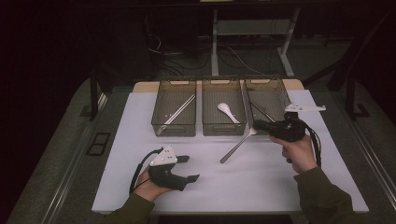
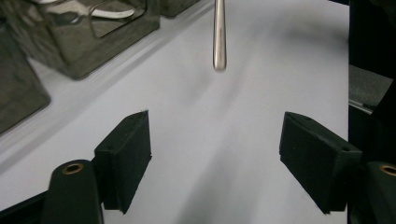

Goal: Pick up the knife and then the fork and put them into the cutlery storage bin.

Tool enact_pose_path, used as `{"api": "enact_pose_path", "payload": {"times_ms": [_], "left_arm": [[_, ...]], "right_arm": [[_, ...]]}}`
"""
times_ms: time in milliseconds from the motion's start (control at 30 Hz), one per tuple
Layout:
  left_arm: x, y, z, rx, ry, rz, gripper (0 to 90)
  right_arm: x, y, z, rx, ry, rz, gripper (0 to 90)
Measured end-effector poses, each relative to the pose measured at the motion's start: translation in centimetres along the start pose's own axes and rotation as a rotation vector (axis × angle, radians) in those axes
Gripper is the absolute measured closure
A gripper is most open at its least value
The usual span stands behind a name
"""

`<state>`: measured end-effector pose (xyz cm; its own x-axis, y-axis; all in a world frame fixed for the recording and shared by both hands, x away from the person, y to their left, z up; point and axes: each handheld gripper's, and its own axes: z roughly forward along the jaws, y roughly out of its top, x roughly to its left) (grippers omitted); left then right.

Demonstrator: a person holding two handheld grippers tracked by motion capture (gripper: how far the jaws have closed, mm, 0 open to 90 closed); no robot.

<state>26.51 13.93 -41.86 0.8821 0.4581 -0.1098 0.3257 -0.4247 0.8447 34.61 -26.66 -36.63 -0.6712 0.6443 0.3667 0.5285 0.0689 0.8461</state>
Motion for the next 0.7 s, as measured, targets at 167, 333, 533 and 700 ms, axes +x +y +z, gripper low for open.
{"api": "enact_pose_path", "payload": {"times_ms": [167, 333, 533, 700], "left_arm": [[0.4, -0.8, -0.7, -0.011, 0.026, -0.017, 16.6], [0.7, -1.5, -1.0, -0.009, 0.047, -0.011, 11.3], [1.0, -2.0, -1.0, 0.010, 0.061, -0.014, 2.6], [1.0, -1.9, -1.1, 0.006, 0.079, -0.025, 0.0]], "right_arm": [[-1.2, 1.0, -1.3, -0.033, -0.029, 0.011, 87.5], [-2.5, 2.2, -2.6, -0.063, -0.064, 0.028, 87.6], [-4.2, 3.9, -4.0, -0.092, -0.110, 0.040, 87.6], [-5.4, 5.0, -5.1, -0.114, -0.149, 0.053, 87.6]]}}
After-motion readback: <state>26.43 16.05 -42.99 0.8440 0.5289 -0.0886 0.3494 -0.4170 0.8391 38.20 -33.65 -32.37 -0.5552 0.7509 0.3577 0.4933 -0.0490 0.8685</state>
